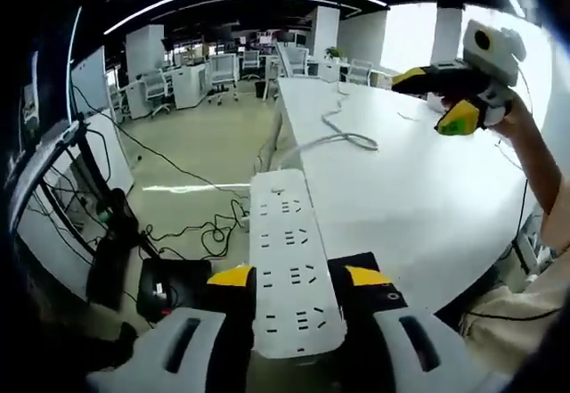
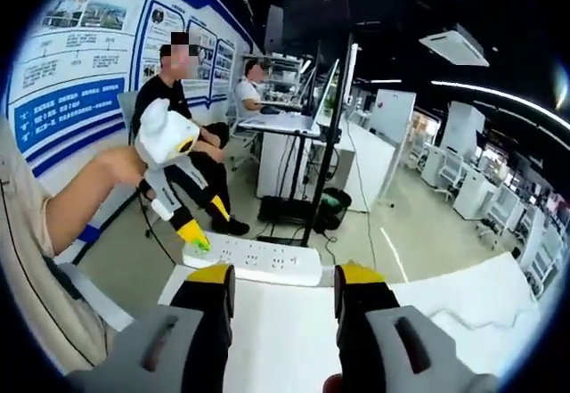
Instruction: Pick up the power strip scattered on the table, fix it on the side mounting bracket of the table, and press the switch
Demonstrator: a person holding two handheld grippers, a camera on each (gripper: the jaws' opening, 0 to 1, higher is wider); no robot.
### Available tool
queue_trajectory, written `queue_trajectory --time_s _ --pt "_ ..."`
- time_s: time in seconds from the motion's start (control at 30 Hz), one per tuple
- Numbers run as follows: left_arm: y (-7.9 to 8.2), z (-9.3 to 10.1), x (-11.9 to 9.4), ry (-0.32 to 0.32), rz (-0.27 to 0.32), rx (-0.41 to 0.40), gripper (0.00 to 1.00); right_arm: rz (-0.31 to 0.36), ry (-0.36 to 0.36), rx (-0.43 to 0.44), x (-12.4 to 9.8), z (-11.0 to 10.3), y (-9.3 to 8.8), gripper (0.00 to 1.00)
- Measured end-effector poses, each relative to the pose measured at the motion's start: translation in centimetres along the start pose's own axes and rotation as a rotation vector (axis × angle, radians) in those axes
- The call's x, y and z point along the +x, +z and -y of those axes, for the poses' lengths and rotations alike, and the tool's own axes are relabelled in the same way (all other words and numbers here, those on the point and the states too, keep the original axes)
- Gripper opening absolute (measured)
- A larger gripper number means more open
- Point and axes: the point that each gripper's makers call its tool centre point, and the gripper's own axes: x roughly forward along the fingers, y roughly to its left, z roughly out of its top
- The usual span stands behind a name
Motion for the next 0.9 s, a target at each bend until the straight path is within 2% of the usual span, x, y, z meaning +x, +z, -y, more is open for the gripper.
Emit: queue_trajectory --time_s 0.1,0.27,0.47,0.57,0.7,0.8,0.9 --pt "1.1 0.7 0.2 -0.008 0.053 0.027 0.42 0.013 -0.026 0.006 -1.1 0.3 -0.1 0.42" --pt "2.1 1.6 0.3 -0.027 0.089 0.039 0.42 0.045 -0.064 0.025 -2.7 1.2 -0.4 0.44" --pt "4.5 2.7 0.3 -0.039 0.213 0.063 0.42 0.066 -0.12 0.055 -5.0 2.0 -1.3 0.45" --pt "4.7 2.9 0.4 -0.034 0.218 0.062 0.43 0.079 -0.142 0.065 -6.1 2.1 -1.7 0.46" --pt "6.6 3.6 0.1 -0.023 0.322 0.08 0.44 0.088 -0.192 0.07 -7.7 2.7 -2.4 0.48" --pt "7.3 4.0 -0.2 -0.014 0.356 0.078 0.44 0.096 -0.223 0.073 -8.7 3.1 -2.8 0.49" --pt "8.8 4.6 -0.2 -0.017 0.428 0.084 0.44 0.106 -0.263 0.089 -10.4 3.3 -3.6 0.49"
